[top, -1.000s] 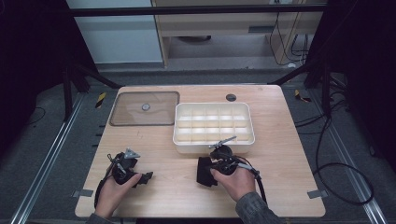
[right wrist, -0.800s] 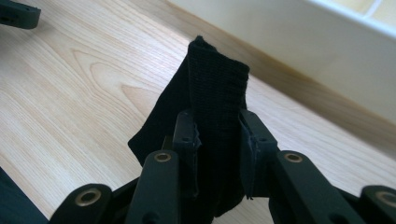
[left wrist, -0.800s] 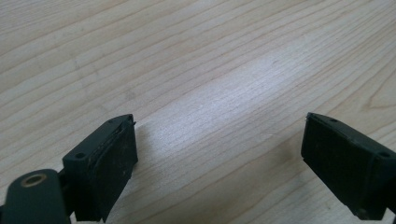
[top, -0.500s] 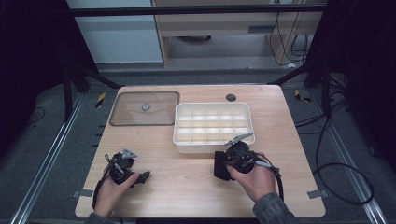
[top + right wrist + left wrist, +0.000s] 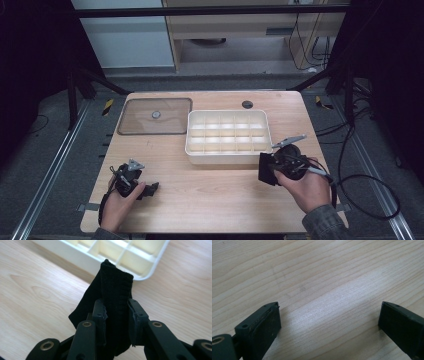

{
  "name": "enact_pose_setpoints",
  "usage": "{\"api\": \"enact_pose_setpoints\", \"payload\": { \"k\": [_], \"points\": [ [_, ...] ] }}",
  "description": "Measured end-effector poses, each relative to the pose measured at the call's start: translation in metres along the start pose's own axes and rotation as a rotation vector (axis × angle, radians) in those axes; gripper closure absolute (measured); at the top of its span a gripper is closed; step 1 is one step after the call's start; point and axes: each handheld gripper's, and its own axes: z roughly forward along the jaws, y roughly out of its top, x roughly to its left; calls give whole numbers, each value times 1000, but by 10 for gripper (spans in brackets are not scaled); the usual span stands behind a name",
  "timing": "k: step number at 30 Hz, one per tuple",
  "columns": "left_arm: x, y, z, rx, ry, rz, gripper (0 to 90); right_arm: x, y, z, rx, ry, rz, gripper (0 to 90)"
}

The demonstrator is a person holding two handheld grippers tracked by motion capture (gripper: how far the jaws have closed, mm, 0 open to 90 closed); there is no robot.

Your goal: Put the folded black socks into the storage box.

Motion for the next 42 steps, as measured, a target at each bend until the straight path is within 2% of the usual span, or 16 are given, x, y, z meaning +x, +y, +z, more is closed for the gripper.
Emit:
{"api": "enact_pose_setpoints", "payload": {
  "k": [9, 16, 22, 27, 31, 33, 42],
  "points": [
    [3, -4, 2, -46, 5, 1, 11, -29, 3, -16, -19, -40, 18, 711],
    [3, -8, 4, -92, 12, -13, 0, -47, 10, -23, -48, -46, 36, 711],
    [2, -10, 4, -104, 18, -10, 0, -52, 22, -29, -70, -62, 24, 710],
    [2, -11, 5, -116, 18, -17, 0, -56, 40, -31, -85, -95, -1, 709],
    [2, -11, 5, -122, 18, -22, 0, -57, 48, -29, -88, -103, -7, 709],
    [1, -11, 5, -122, 20, -23, 0, -56, 54, -25, -81, -117, -26, 709],
    [1, -12, 5, -121, 19, -20, 0, -60, 61, -15, -82, -114, -16, 708]
  ]
}}
